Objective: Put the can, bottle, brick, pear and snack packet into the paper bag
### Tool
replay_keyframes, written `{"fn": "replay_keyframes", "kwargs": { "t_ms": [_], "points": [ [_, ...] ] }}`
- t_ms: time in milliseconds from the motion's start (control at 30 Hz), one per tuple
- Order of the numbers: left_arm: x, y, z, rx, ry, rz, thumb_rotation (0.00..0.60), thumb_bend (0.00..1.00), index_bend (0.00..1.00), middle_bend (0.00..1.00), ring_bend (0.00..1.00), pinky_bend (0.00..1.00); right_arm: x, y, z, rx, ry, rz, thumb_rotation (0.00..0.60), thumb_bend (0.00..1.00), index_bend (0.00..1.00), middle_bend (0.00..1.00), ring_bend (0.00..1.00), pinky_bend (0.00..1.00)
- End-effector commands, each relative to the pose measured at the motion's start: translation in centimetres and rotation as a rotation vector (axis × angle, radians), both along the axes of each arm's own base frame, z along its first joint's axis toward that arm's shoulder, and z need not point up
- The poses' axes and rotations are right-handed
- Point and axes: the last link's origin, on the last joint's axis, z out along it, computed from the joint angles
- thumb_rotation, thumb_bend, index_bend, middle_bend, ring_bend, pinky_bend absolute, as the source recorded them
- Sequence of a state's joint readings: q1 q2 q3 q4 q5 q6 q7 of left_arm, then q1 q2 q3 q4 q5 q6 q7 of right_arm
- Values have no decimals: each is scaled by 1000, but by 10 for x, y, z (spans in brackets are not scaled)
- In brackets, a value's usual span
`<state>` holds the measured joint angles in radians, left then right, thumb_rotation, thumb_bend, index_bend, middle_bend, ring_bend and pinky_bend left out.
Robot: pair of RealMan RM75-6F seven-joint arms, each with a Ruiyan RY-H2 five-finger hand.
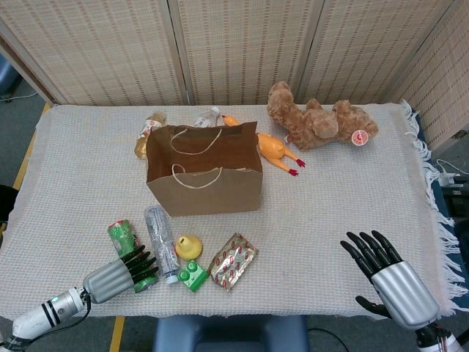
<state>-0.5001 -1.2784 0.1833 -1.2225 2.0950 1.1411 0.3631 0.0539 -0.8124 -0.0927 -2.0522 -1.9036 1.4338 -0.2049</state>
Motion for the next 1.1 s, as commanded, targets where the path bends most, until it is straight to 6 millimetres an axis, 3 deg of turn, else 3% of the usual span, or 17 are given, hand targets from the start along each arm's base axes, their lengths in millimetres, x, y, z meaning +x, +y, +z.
{"fn": "replay_keyframes", "kwargs": {
  "t_ms": [33, 133, 267, 333, 500, 567, 667, 833, 1100],
  "points": [
    [2, 1, -2, -10, 5, -6, 600, 354, 0, 0, 0, 14, 0, -1, 0, -1, 0, -2, 600, 17, 0, 0, 0, 0],
    [4, 2, -6, -26, 16, -13, 600, 358, 0, 0, 0, 56, 0, -1, 0, -2, -1, -1, 600, 17, 0, 0, 0, 0],
    [7, 3, -9, -37, 45, -52, 600, 368, 1, 28, 29, 221, -1, -1, 0, -1, -5, -9, 600, 17, 0, 0, 0, 0],
    [8, 1, -10, -40, 36, -51, 600, 390, 55, 111, 107, 285, -1, -2, 0, -1, -7, -9, 600, 17, 0, 0, 0, 0],
    [10, -1, -10, -49, 7, -54, 600, 543, 402, 475, 414, 571, -2, -2, 0, 0, -10, -10, 600, 17, 0, 0, 0, 0],
    [9, -1, -7, -42, -4, -49, 600, 580, 475, 568, 493, 631, -2, -2, 0, 1, -10, -11, 600, 17, 0, 0, 0, 0],
    [10, 2, 1, -10, -25, -47, 600, 598, 533, 626, 546, 666, -1, -1, 0, -1, -14, -10, 600, 17, 0, 0, 0, 0],
    [14, 11, 27, 83, -81, -27, 600, 603, 550, 639, 558, 670, -1, 0, 1, -1, -18, -11, 600, 17, 0, 0, 0, 0],
    [31, 43, 95, 330, -189, -36, 600, 607, 556, 648, 561, 670, 0, 2, 3, -4, -23, -4, 600, 17, 0, 0, 0, 0]
  ]
}}
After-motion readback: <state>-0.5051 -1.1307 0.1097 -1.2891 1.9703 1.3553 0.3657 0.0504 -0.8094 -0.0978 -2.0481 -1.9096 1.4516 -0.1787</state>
